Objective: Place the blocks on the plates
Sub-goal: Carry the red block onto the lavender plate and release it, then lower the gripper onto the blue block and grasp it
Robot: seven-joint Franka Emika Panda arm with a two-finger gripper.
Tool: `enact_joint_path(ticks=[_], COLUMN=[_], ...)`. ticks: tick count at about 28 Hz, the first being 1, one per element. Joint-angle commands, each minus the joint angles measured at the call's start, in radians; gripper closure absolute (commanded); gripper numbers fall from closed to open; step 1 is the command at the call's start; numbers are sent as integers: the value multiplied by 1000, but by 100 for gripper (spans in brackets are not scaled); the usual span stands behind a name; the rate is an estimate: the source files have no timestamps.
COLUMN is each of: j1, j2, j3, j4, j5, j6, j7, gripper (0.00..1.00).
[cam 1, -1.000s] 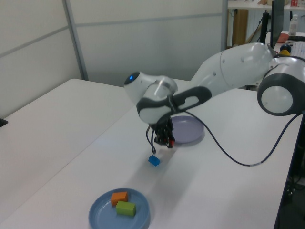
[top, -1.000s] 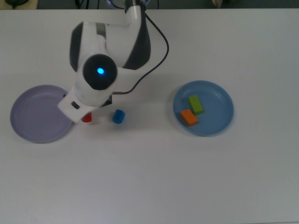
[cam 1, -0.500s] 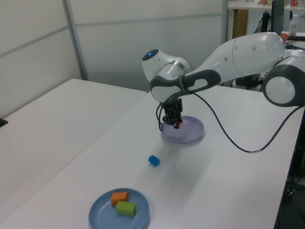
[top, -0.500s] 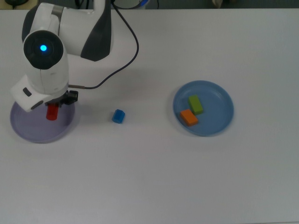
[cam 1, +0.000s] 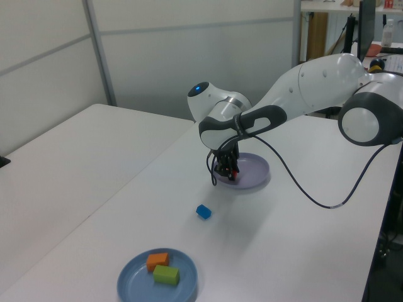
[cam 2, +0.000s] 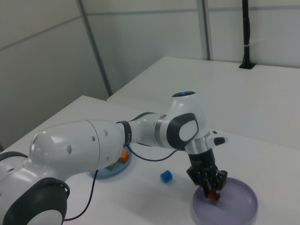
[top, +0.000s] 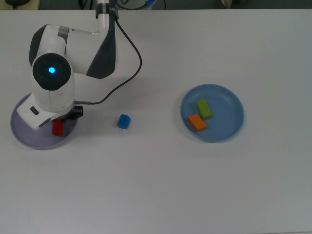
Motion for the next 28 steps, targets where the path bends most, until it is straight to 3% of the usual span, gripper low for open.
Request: enact_joint_path(ticks=[1, 4, 11, 18, 23, 28], j1=[-20, -34, -11, 103, 164, 196], j2=[-40, -61, -116, -123, -107, -100], j3=[-7, -5, 10, 56, 59, 59], j4=[-19, -17, -19, -19, -22, -23], j5=[70, 124, 135, 141, 219, 229], j6=[13, 7, -31, -134, -114, -94], j7=[-76, -101, -101, -84, 55, 200], gripper=[0, 0, 0, 0, 0, 0])
